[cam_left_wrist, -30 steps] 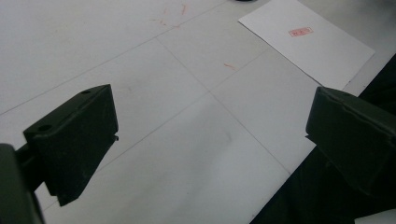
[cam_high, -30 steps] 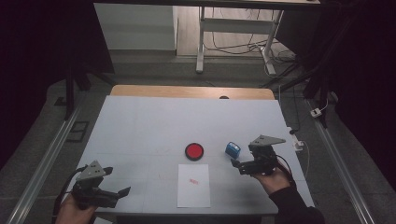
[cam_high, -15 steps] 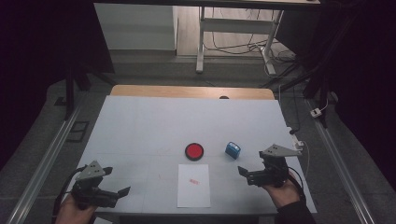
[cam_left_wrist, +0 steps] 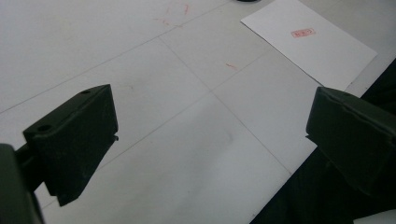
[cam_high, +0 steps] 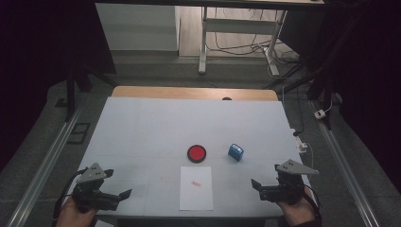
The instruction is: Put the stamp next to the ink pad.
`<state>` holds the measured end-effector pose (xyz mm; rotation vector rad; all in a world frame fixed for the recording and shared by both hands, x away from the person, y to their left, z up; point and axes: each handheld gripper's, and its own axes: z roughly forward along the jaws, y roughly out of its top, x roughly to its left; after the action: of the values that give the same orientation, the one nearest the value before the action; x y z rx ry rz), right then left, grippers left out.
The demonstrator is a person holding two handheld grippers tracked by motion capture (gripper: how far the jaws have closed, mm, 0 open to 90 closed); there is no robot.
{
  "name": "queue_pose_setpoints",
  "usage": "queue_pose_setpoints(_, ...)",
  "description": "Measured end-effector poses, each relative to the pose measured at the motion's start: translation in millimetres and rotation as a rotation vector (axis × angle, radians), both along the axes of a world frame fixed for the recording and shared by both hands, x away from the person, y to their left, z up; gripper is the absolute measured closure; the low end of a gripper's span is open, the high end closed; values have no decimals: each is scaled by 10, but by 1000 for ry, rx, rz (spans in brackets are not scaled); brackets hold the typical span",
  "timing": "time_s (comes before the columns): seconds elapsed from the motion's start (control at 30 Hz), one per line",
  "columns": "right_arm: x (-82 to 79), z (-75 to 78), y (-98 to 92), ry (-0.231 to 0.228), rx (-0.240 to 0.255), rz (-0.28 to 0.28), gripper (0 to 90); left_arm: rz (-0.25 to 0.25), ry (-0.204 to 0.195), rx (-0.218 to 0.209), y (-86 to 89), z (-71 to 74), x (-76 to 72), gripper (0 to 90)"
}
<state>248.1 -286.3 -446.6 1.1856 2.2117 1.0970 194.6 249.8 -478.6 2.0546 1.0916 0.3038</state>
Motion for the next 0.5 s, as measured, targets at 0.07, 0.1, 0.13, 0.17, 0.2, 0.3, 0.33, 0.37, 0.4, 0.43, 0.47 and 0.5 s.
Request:
queue_pose_setpoints(0.07, -40, -15, -24, 11, -6, -6, 0, 2, 1, -2, -1, 0, 1, 23)
queue_pose_setpoints(0.1, -59, -23, -36, 17, -12, -11, 0, 2, 1, 0, -1, -1, 3, 24)
queue_pose_setpoints(0.13, -75, -32, -47, 25, -17, -14, 0, 2, 1, 1, -2, -1, 4, 23)
queue_pose_setpoints(0.17, -90, -42, -59, 39, -22, -15, 0, 2, 1, 2, -3, -1, 5, 23)
queue_pose_setpoints(0.2, -103, -56, -68, 47, -27, -17, 0, 2, 1, 2, -4, -1, 6, 23)
queue_pose_setpoints(0.3, -136, -63, -91, 59, -39, -17, 0, 0, 3, 4, -7, -3, 12, 24)
queue_pose_setpoints(0.33, -146, -63, -93, 57, -34, -15, 0, -1, 2, 4, -7, -3, 12, 24)
queue_pose_setpoints(0.37, -153, -66, -94, 60, -37, -13, 0, -2, 2, 3, -7, -2, 12, 24)
queue_pose_setpoints(0.4, -156, -67, -93, 60, -39, -14, 0, -2, 2, 3, -7, -3, 14, 24)
queue_pose_setpoints(0.43, -156, -68, -93, 61, -39, -14, 0, -3, 3, 3, -6, -3, 15, 24)
queue_pose_setpoints(0.47, -154, -69, -93, 64, -40, -14, 0, -3, 4, 2, -6, -3, 17, 24)
queue_pose_setpoints(0.5, -150, -72, -92, 67, -42, -13, 0, -4, 4, -1, -6, -1, 18, 24)
